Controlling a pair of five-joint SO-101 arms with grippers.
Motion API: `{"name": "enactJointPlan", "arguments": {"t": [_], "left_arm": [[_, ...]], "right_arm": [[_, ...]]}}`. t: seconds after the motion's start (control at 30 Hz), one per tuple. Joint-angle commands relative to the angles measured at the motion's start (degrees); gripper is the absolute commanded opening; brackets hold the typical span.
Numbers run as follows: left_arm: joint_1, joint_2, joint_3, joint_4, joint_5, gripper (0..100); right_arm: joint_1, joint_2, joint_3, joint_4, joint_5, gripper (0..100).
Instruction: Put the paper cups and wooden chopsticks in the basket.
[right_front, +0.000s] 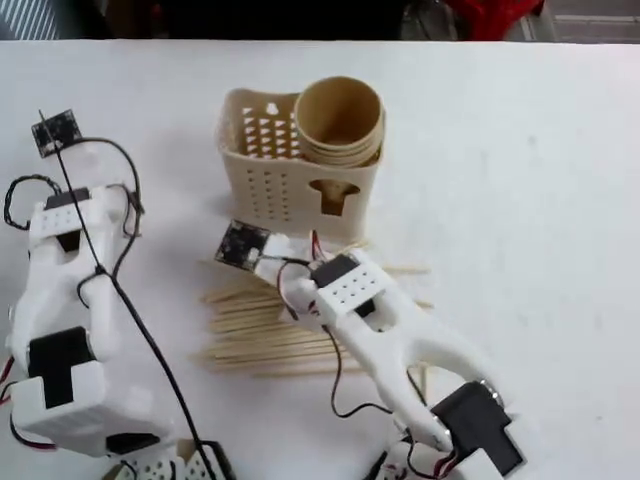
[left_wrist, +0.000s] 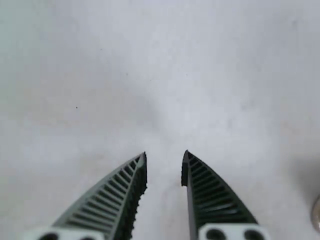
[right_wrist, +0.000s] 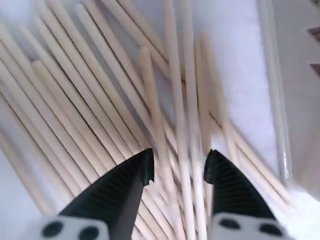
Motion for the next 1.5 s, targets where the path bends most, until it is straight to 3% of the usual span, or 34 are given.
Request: {"name": "enactJointPlan", "arguments": {"t": [0.0, 0.33, 0.53, 0.7, 1.03, 1.27, 1.47], "left_arm": [[0.2, -0.3, -0.2, -0.6, 0.4, 13], [0.1, -0.3, -0.2, -0.6, 0.4, 13], [0.1, -0.3, -0.3, -0.6, 0.4, 13], [0.2, -0.3, -0.3, -0.7, 0.4, 13], [0.3, -0.3, -0.2, -0.7, 0.4, 13], [0.1, -0.3, -0.2, -0.6, 0.4, 13], [0.1, -0.3, -0.2, -0.6, 0.4, 13]], "right_arm": [[-0.7, 0.3, -0.4, -1.1, 0.6, 14.1], [-0.6, 5.1, -2.2, -1.3, 2.5, 18.5], [0.3, 4.8, -2.3, -1.0, 2.0, 0.9], [3.6, 1.4, -2.3, 0.0, 1.9, 1.5], [3.9, -21.4, -2.1, 12.2, -1.8, 1.6], [3.7, -18.3, -1.8, 10.7, -1.9, 2.6], [3.7, -5.3, -1.8, 5.0, -1.8, 14.9]]}}
